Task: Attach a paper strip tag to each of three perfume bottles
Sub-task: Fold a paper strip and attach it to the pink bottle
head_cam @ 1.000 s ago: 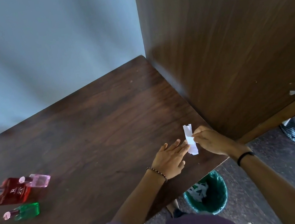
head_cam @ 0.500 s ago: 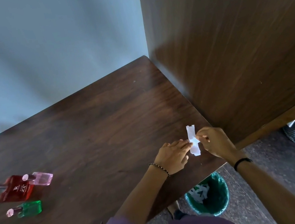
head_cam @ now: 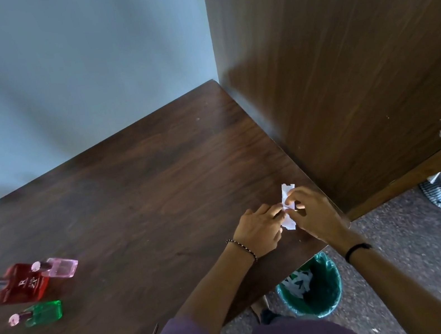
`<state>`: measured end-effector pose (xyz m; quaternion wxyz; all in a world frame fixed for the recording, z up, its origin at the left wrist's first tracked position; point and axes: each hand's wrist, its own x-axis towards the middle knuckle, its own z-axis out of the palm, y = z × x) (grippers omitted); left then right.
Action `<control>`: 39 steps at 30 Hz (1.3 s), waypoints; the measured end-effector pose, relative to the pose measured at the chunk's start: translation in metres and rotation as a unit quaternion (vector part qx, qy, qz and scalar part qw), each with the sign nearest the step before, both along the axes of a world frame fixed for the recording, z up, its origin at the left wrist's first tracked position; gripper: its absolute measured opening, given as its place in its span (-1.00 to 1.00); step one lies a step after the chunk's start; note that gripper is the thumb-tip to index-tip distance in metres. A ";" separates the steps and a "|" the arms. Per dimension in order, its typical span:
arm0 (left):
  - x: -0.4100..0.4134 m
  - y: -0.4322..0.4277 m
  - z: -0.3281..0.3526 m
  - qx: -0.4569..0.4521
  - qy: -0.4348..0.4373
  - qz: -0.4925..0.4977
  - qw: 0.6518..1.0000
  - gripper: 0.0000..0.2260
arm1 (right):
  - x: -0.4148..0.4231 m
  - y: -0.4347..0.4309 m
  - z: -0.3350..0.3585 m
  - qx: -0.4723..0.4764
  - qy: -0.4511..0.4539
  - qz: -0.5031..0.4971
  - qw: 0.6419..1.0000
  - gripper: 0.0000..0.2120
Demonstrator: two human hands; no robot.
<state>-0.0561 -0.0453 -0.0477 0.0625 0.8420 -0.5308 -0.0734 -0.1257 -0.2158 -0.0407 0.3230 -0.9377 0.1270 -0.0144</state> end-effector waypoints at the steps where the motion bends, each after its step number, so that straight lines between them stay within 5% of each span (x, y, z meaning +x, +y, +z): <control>1: 0.000 0.000 0.001 0.005 0.002 0.000 1.000 -0.64 | -0.001 0.002 -0.002 -0.010 0.005 -0.004 1.000 -0.95; 9: 0.002 -0.009 0.017 0.043 0.032 -0.002 0.999 -0.69 | 0.002 0.005 0.005 0.005 0.015 -0.077 0.997 -0.88; 19: -0.003 -0.032 0.027 0.144 0.051 0.025 0.988 -0.52 | 0.007 0.000 0.014 0.078 0.066 -0.142 0.985 -0.90; 29: 0.007 -0.029 0.029 0.153 0.101 0.031 0.983 -0.42 | 0.006 -0.007 0.020 0.254 0.044 -0.266 0.929 -0.90; 32: 0.013 -0.027 0.028 0.136 0.153 0.057 0.977 -0.39 | 0.004 0.000 0.025 0.232 0.028 -0.276 0.932 -0.82; 36: 0.020 -0.014 0.020 0.021 0.332 0.188 0.924 -0.59 | 0.002 0.015 0.035 0.134 -0.027 -0.219 0.966 -0.88; 39: 0.014 0.001 0.029 -0.160 0.471 0.337 0.799 -0.74 | 0.004 0.030 0.039 0.139 -0.070 -0.136 0.978 -0.94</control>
